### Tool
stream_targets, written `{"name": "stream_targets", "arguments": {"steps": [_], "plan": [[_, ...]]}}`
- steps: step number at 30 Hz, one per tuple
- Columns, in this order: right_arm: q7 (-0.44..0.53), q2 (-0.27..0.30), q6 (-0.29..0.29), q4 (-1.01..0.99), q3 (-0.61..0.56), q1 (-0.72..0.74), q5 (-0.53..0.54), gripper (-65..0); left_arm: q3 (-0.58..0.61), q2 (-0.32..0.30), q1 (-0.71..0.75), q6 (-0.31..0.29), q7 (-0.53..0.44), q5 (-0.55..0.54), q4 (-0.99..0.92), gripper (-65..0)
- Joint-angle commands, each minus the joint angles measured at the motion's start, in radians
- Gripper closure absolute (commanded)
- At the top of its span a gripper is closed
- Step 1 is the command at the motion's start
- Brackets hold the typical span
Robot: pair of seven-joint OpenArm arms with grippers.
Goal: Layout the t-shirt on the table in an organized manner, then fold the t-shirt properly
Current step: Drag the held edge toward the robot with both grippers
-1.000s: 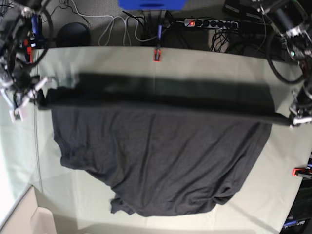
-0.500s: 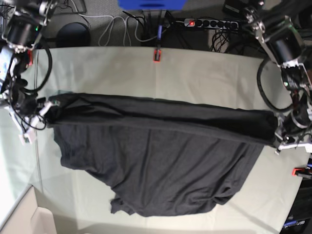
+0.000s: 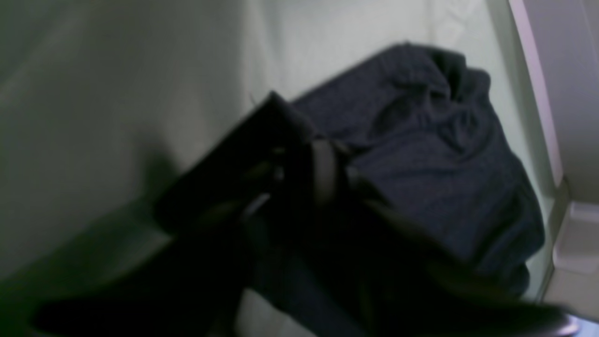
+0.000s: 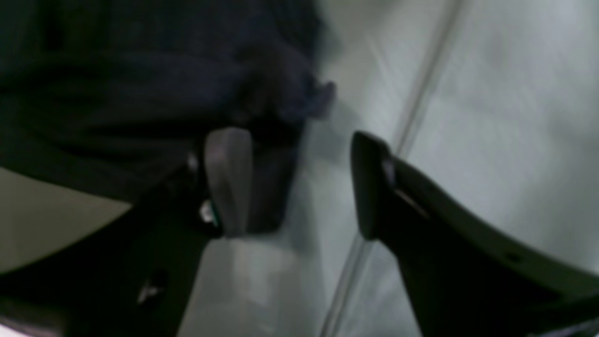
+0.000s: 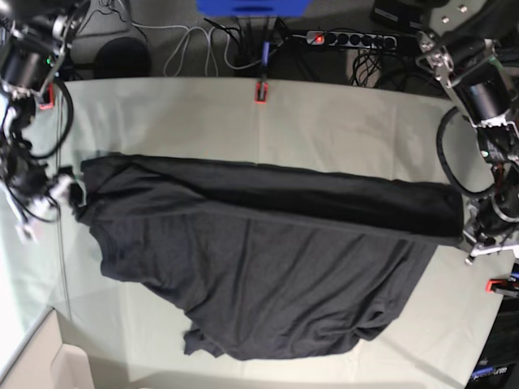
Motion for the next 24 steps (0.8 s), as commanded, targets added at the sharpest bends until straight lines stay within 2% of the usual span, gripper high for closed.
{"name": "stream_targets", "arguments": {"steps": [1,6,9,16,20,24], "plan": [[0.010,0.014,-0.001,0.030,0.018,-0.002,0.014,-35.2,0.002,-0.012,-0.026,-0.010,-0.002,-0.013,0.015,-18.7],[0.010,-0.006,-0.001,0.102,0.079,-0.084,0.017,-35.4,0.002,-0.013,-0.014,-0.011,0.004,-0.015,0.036,-42.4],[0.010,-0.028,-0.001,0.179,0.109,-0.145,0.017,-35.4,0.002,-0.012,0.034,-0.011,-0.005,-0.015,0.075,-52.5],[0.015,-0.115,-0.001,0.312,0.148,-0.259,0.015,-35.4,-0.002,-0.012,0.126,-0.011,-0.011,-0.012,0.082,-54.4],[0.021,-0.132,-0.001,0.309,0.142,-0.291,0.015,-35.4,0.008,-0.009,0.141,-0.013,-0.139,0.030,-0.025,-54.4],[0.021,-0.144,-0.001,0.309,0.147,-0.298,0.015,-35.4,0.104,-0.010,0.138,-0.013,-0.237,0.076,-0.080,-54.4]]}}
